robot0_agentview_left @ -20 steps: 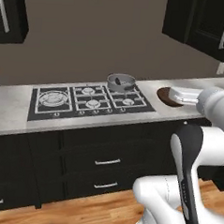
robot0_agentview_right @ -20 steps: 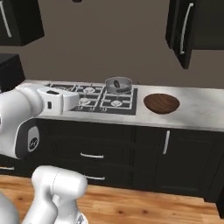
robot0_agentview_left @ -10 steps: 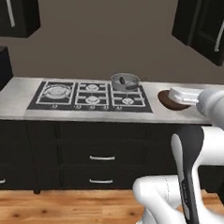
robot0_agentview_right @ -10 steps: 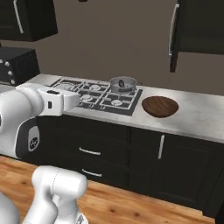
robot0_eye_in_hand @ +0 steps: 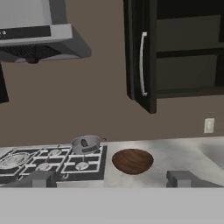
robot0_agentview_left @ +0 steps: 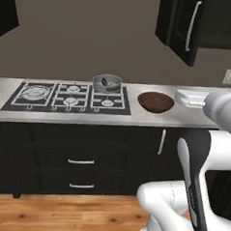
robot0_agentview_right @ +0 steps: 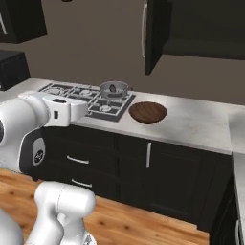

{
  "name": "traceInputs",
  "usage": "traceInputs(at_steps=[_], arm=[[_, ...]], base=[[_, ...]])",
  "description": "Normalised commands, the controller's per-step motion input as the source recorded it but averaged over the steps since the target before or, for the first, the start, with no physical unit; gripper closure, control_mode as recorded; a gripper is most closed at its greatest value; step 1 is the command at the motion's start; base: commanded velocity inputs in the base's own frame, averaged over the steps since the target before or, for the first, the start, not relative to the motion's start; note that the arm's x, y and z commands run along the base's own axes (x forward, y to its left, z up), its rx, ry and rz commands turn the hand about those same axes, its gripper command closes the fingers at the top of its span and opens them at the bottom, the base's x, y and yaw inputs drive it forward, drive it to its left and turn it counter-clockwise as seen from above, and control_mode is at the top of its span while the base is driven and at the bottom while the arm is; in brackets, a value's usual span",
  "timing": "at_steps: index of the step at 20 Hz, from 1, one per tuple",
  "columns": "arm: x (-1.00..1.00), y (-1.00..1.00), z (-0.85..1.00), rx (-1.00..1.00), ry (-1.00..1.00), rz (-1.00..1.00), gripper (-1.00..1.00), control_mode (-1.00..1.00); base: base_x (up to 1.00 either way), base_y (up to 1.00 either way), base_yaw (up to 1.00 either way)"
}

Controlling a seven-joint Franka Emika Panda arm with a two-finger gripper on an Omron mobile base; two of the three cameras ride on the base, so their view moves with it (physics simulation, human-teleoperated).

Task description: Open the cabinet and move the ladle to the pot. Then close the cabinet.

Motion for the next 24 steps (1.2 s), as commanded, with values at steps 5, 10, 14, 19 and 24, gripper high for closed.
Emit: traceInputs(at_steps=[5, 10, 14, 19, 24], arm=[[0.0, 0.0, 0.0, 0.0, 0.0, 0.0, -1.0, 1.0], [0.0, 0.0, 0.0, 0.0, 0.0, 0.0, -1.0, 1.0], [0.0, 0.0, 0.0, 0.0, 0.0, 0.0, -1.0, 1.0], [0.0, 0.0, 0.0, 0.0, 0.0, 0.0, -1.0, 1.0], [0.0, 0.0, 0.0, 0.0, 0.0, 0.0, -1.0, 1.0]], base=[[-0.07, -0.47, 0.0], [0.0, -0.72, 0.0], [0.0, -0.6, 0.0], [0.04, -0.49, 0.0], [0.12, -0.32, 0.0]])
